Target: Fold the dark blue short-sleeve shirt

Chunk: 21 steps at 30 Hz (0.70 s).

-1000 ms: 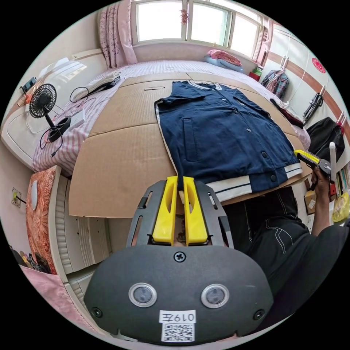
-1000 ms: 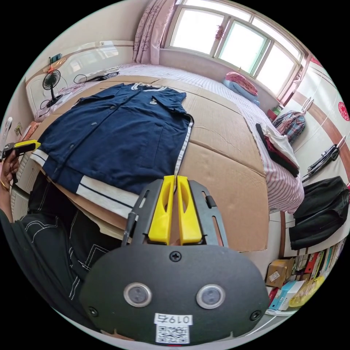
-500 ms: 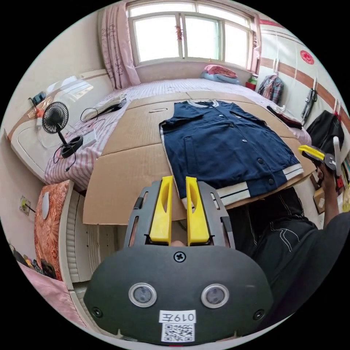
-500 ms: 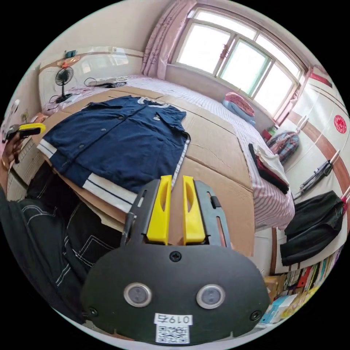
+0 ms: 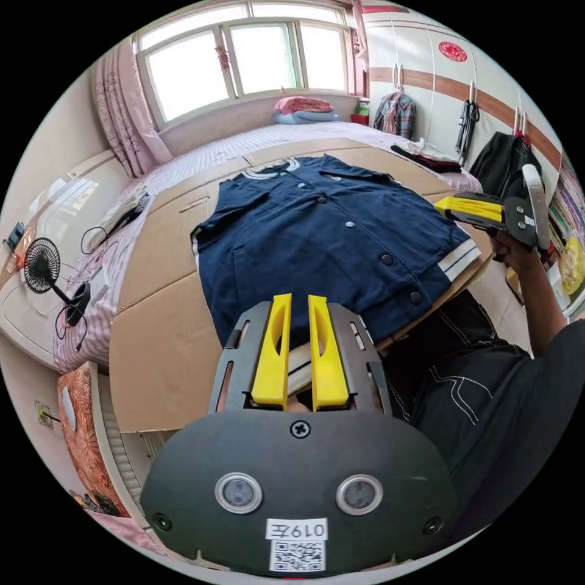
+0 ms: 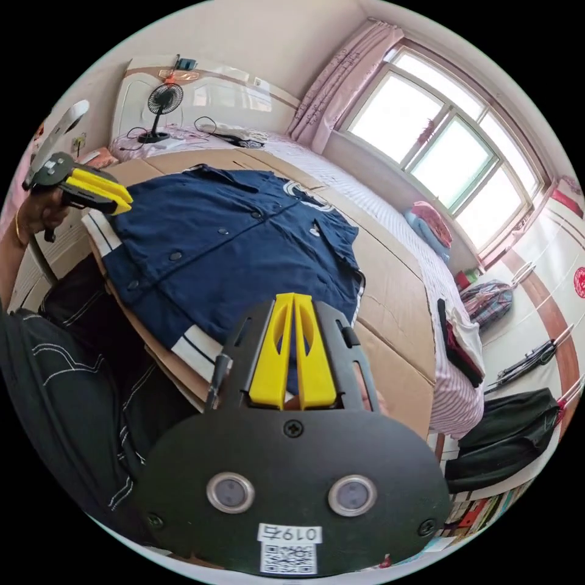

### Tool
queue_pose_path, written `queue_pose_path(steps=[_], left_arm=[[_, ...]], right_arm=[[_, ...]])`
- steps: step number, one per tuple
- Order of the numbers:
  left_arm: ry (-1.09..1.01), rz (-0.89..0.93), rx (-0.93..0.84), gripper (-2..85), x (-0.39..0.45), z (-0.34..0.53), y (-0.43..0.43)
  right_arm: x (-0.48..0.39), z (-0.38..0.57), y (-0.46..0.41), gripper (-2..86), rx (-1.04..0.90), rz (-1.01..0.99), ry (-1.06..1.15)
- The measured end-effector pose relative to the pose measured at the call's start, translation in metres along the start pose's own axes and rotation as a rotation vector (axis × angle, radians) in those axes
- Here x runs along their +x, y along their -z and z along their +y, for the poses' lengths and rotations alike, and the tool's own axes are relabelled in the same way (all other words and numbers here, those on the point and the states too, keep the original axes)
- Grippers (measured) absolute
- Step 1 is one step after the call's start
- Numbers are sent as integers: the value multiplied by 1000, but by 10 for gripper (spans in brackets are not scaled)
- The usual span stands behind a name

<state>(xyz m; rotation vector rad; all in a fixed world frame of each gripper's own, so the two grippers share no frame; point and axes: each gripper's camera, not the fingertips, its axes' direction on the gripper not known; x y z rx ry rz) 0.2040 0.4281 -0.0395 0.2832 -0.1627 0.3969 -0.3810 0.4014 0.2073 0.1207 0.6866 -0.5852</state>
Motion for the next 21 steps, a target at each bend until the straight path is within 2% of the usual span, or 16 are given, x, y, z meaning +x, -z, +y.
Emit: queue_pose_path(steps=[4,6,8,11,21], left_arm=[[129,28,-14,7,-38,-8,-5],[170,98,-41,8,-56,-13,-14],[205,163,-49,8,-67,-14,-20],[244,201,-69,9,-82,-17,-29],[231,199,-88,9,-100,-32,-43]], right_arm=[[91,-3,-34,44,-61,-241,-167],[136,-2,-47,47,-48,-460,-216],[158,-1,-56,46,-55,-531,-249],[180,-2,-70,55,-110,-492,-278],[236,-13,-97,55,-142,-582,-283]])
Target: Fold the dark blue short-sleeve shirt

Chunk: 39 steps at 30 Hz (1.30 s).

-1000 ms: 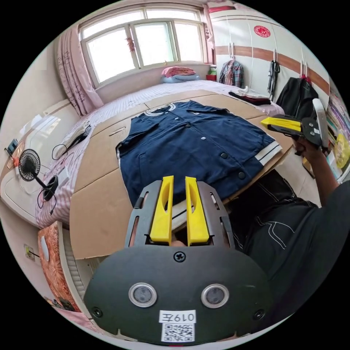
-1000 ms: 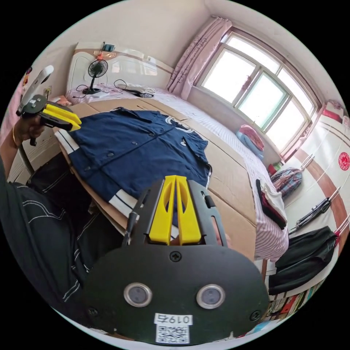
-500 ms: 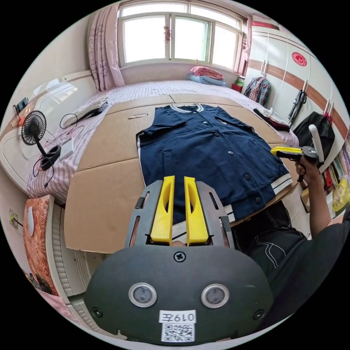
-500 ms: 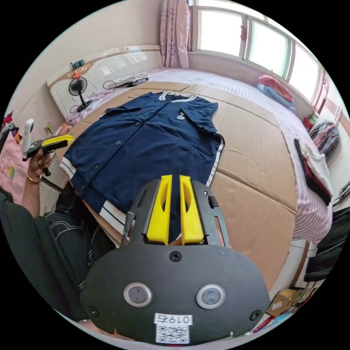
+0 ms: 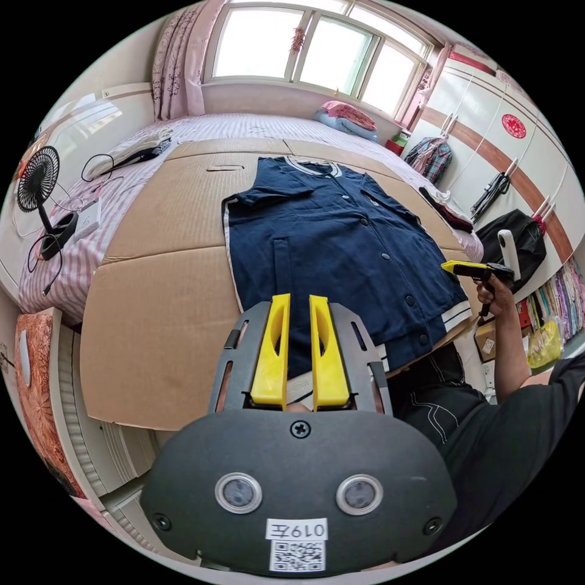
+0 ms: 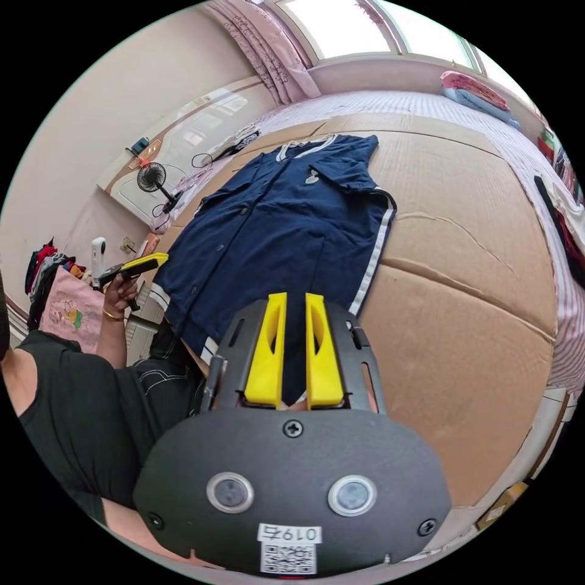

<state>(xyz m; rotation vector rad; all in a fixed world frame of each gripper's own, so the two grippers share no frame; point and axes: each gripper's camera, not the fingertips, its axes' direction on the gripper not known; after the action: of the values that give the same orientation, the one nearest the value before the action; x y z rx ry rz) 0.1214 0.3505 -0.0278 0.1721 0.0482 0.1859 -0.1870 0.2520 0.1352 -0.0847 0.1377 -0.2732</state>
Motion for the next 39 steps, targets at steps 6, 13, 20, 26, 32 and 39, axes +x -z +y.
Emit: queue_pose_path(steps=[6,13,20,26,32,39], left_arm=[[-28,-5,3,8,1,-12,-4],[-28,-31,-42,9,-7,-25,-19],[-30,-33,-55,12,-12,-34,-27],[-8,-8,-50,26,-21,-41,-24],[54,-12,-65,43,-38,-49,-25],[102,14,-82,26,-46,-60,-28]], right_arm=[[19,-14,11,47,-3,42,-8],[42,-21,21,48,2,20,-34],[69,-26,38,-7,35,-21,-59],[75,-29,45,-7,37,-29,-51],[78,-30,54,-9,77,-81,-57],[76,-27,53,-9,70,-77,-83]])
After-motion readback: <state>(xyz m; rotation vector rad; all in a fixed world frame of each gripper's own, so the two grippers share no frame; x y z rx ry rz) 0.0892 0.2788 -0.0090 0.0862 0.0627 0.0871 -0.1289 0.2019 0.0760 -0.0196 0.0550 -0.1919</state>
